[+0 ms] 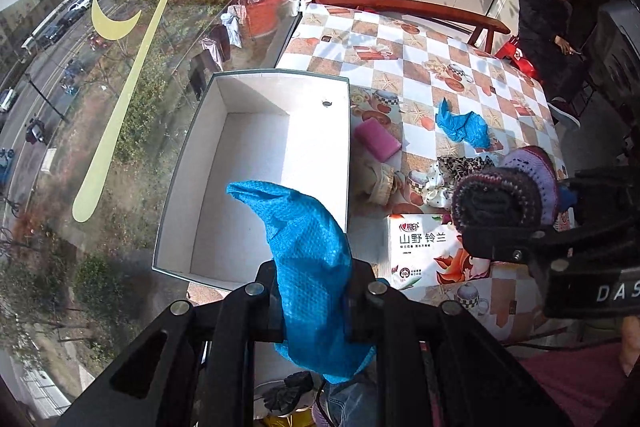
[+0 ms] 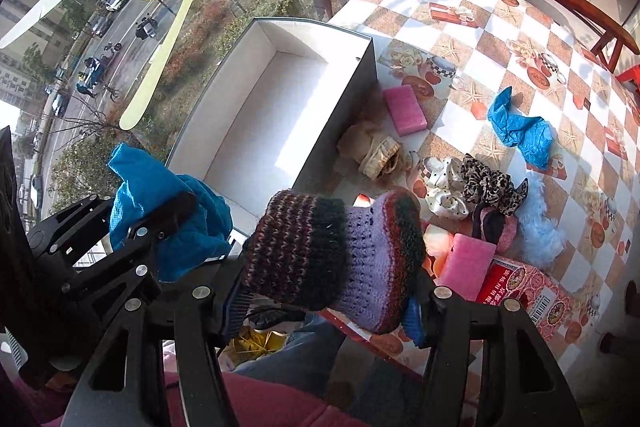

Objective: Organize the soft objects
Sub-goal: 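Carry the blue bag and knit sock in both grippers over the white box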

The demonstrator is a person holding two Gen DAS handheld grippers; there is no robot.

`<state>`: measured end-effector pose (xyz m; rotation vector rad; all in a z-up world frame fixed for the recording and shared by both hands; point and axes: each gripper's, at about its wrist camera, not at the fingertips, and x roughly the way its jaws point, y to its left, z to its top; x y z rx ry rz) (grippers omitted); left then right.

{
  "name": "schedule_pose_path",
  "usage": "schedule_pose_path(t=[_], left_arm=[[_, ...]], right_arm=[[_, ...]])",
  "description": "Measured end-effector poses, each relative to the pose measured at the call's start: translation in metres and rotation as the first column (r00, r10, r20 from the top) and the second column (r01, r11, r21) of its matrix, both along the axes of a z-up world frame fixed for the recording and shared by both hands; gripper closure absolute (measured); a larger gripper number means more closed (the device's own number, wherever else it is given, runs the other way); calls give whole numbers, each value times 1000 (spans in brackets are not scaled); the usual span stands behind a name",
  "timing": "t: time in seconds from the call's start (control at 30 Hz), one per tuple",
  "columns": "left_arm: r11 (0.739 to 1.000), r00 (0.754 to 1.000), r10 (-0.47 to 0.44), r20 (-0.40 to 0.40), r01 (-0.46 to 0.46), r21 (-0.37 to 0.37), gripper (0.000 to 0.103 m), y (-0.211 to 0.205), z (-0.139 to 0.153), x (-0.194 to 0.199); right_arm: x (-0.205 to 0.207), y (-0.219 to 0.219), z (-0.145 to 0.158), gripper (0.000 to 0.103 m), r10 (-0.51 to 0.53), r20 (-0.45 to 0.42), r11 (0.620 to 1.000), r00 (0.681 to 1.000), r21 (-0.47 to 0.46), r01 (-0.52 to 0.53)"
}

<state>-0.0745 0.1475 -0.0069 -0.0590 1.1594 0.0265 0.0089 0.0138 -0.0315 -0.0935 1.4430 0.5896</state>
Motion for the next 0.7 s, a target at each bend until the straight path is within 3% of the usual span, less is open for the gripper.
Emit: schedule_pose_path(t=[0.7], left_arm=[[999,999,46,-4,-46,-3,84,18,-10,12]], right_arm=[[7,14,3,41,35,29,999,999,-23,-35]])
